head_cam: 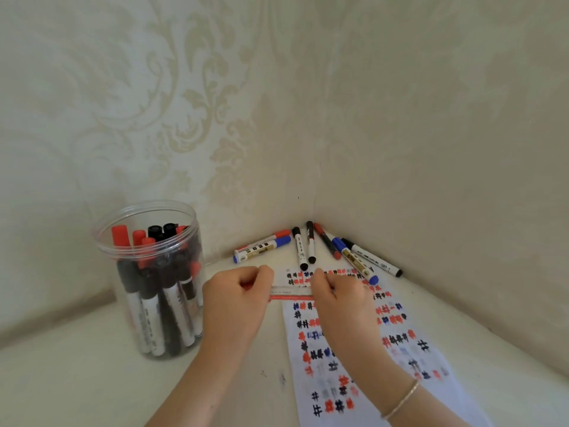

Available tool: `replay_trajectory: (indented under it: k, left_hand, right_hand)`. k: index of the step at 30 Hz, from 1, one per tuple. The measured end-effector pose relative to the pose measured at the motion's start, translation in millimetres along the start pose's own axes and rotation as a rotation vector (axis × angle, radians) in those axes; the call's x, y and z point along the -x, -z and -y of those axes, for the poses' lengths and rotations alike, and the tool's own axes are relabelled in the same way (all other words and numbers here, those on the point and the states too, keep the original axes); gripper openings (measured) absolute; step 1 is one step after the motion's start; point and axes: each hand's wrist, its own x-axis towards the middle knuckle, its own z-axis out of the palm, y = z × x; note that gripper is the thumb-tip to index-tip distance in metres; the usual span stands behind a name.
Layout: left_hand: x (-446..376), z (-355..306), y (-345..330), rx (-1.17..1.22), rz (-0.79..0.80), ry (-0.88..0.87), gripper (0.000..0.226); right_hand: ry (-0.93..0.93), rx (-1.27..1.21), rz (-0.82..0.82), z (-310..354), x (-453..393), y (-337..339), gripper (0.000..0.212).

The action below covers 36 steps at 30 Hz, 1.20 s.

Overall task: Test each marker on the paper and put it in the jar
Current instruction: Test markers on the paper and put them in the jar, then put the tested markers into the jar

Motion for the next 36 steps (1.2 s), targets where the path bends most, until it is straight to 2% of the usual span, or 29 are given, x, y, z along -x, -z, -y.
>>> replay_trajectory:
  k: [3,7,10,12,14,16,18,19,21,25,30,36]
  left_hand:
    - [0,-12,4,0.063,-0.059,-0.191,0.012]
    - [3,-34,3,0.2,-0.092,-0.351,0.024]
    - [-4,-51,14,0.242,-0.163,-0.464,0.038]
    - [-16,-64,33,0.289,-0.277,-0.527,0.038]
    - [-36,-74,60,0.295,-0.471,-0.588,0.033]
    - [-57,-80,89,0.241,-0.628,-0.619,0.029]
    - [-72,-79,110,0.171,-0.716,-0.595,0.027]
    - [-77,-77,117,0.133,-0.731,-0.575,0.027]
    - [-82,-70,125,0.039,-0.689,-0.538,0.026]
    - [-83,-55,122,-0.238,-0.408,-0.425,0.027]
    - [-82,-49,119,-0.446,-0.185,-0.317,0.023]
    - [-86,-46,122,-0.695,-0.025,-0.248,0.017]
  right_hand:
    - [-0.226,-0.261,0.053,-3,3,-2,0.043]
    - [-0.359,-0.644,0.046,15,2,-4,0.037]
    - [-0.296,-0.772,0.211,40,2,-7,0.043]
    - [-0.177,-0.642,0.284,52,-2,-10,0.048]
    - [-0.073,-0.473,0.266,57,-13,-17,0.048]
    - [0.008,-0.26,0.222,53,-29,-25,0.035]
    - [0.08,-0.051,0.197,44,-43,-36,0.017]
    - [0.116,0.025,0.194,40,-49,-42,0.02]
    - [0.195,0.18,0.199,34,-61,-56,0.032]
    - [0.3,0.558,0.236,29,-82,-79,0.053]
    - [0.405,0.849,0.255,18,-100,-98,0.048]
    - [0.439,0.986,0.262,9,-104,-111,0.039]
